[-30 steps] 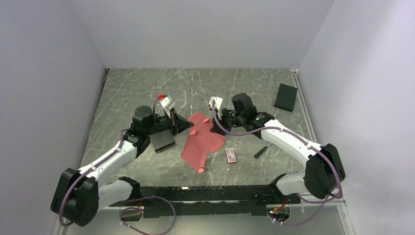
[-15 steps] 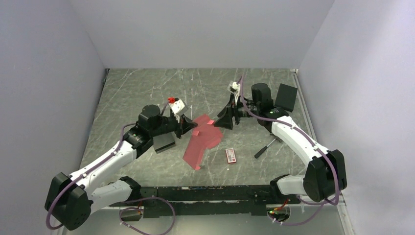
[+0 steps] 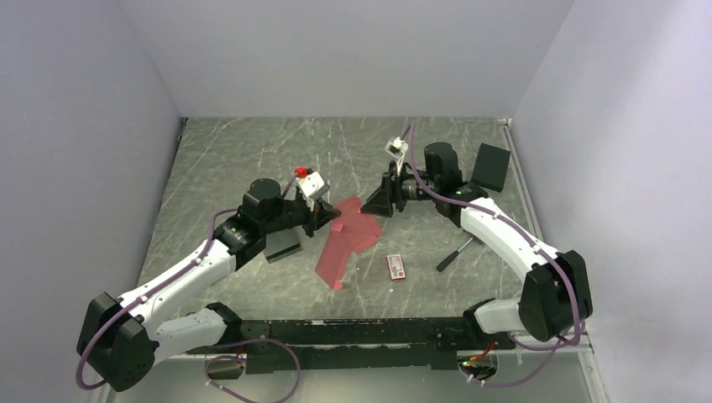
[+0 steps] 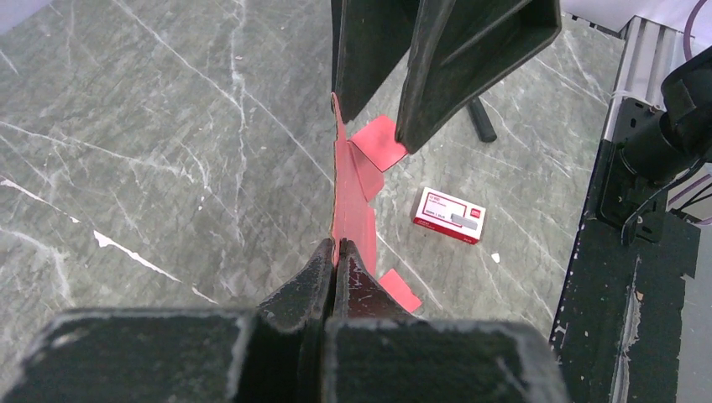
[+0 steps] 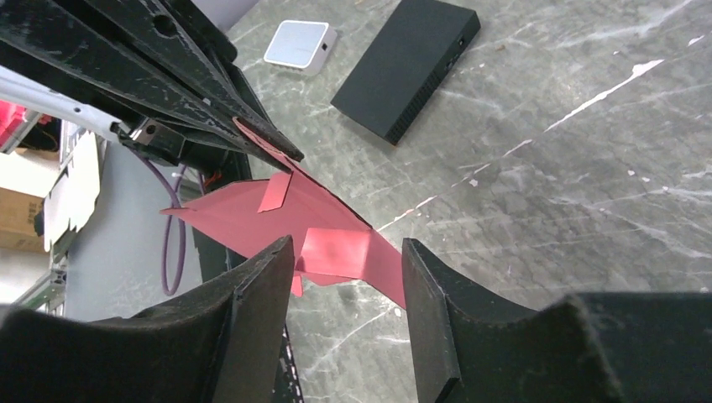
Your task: Fold the paper box
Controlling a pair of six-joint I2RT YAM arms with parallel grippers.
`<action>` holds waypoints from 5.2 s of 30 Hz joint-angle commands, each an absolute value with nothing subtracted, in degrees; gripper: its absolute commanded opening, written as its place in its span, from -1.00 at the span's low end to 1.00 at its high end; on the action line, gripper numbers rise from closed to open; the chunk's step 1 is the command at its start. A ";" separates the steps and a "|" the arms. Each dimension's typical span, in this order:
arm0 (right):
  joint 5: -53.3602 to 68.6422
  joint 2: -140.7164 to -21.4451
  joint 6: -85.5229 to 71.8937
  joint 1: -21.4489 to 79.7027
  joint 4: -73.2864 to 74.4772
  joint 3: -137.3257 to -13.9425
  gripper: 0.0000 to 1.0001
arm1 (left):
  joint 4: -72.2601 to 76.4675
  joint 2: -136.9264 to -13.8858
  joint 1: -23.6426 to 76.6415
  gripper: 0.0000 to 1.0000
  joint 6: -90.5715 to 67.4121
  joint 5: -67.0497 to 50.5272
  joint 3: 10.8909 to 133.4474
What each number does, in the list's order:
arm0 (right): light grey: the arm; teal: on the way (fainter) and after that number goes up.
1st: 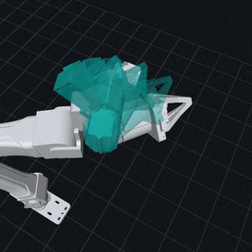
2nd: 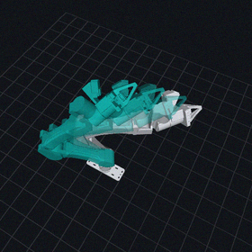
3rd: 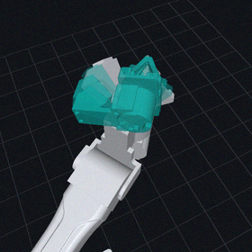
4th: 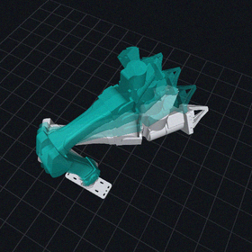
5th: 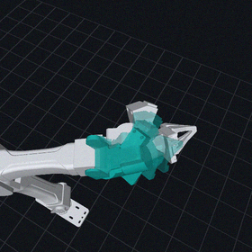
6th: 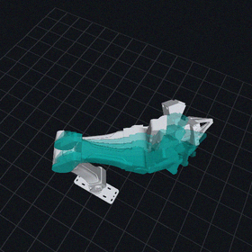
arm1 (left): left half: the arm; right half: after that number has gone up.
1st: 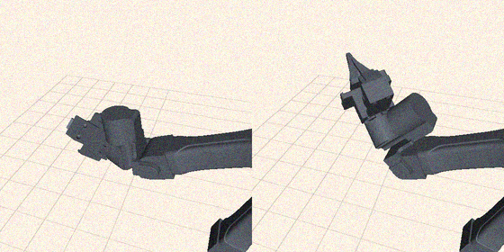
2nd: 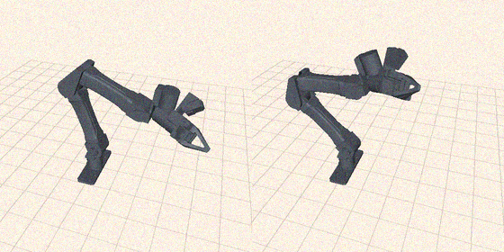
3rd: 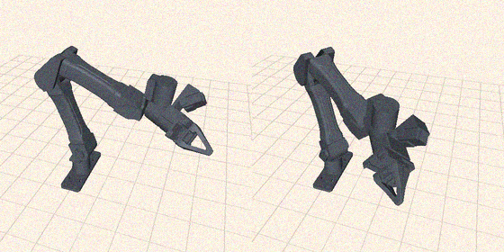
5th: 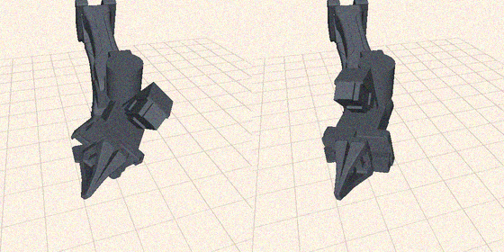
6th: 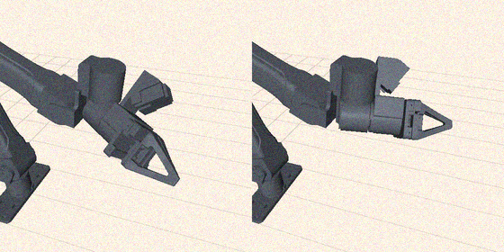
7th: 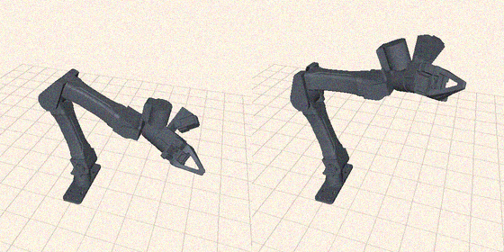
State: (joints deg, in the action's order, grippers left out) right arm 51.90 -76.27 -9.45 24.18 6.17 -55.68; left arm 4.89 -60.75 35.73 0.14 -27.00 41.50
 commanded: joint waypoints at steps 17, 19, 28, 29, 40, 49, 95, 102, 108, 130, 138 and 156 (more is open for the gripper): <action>39.33 -77.88 1.88 29.12 12.31 -60.32 -0.96 | 6.65 -60.44 36.12 -1.00 0.35 -25.30 43.68; 41.72 -77.30 3.62 28.98 12.83 -60.38 -0.27 | 6.24 -60.40 36.12 -1.00 -1.63 -25.04 43.53; 50.53 -72.50 22.05 25.51 17.87 -56.58 0.63 | 9.76 -56.23 35.95 -1.00 -2.90 -24.04 39.26; 50.66 -72.38 23.70 25.42 17.46 -55.93 0.64 | 9.95 -56.05 35.87 -1.00 -3.04 -24.58 39.17; 53.83 -72.41 29.62 24.43 10.00 -49.28 0.55 | 12.72 -53.37 35.42 -1.00 -4.36 -30.12 37.48; 50.83 -71.77 29.14 25.55 10.21 -50.63 -0.37 | 14.61 -53.95 34.77 -1.00 -7.36 -29.41 37.07; 43.48 -72.73 28.12 28.99 14.30 -53.94 -0.98 | 26.09 -62.58 12.55 0.55 -36.72 -48.75 37.12; 40.06 -74.79 28.45 30.32 15.52 -55.11 -0.98 | 28.28 -67.01 13.67 0.50 -37.42 -52.95 36.94; 35.35 -76.84 27.96 31.64 16.76 -56.61 -1.00 | 27.70 -68.22 15.83 0.50 -36.48 -54.21 37.41; 23.98 -85.74 28.08 34.34 22.02 -60.97 -1.00 | 17.37 -65.44 18.40 0.53 -32.60 -43.15 36.10; 13.76 -92.02 28.73 37.76 23.15 -63.49 -1.00 | 7.30 -61.44 15.28 0.56 -36.91 -27.58 32.57; 1.88 -100.70 28.85 45.12 19.76 -64.52 -0.91 | 19.79 -76.84 11.87 0.16 -47.18 -27.11 29.97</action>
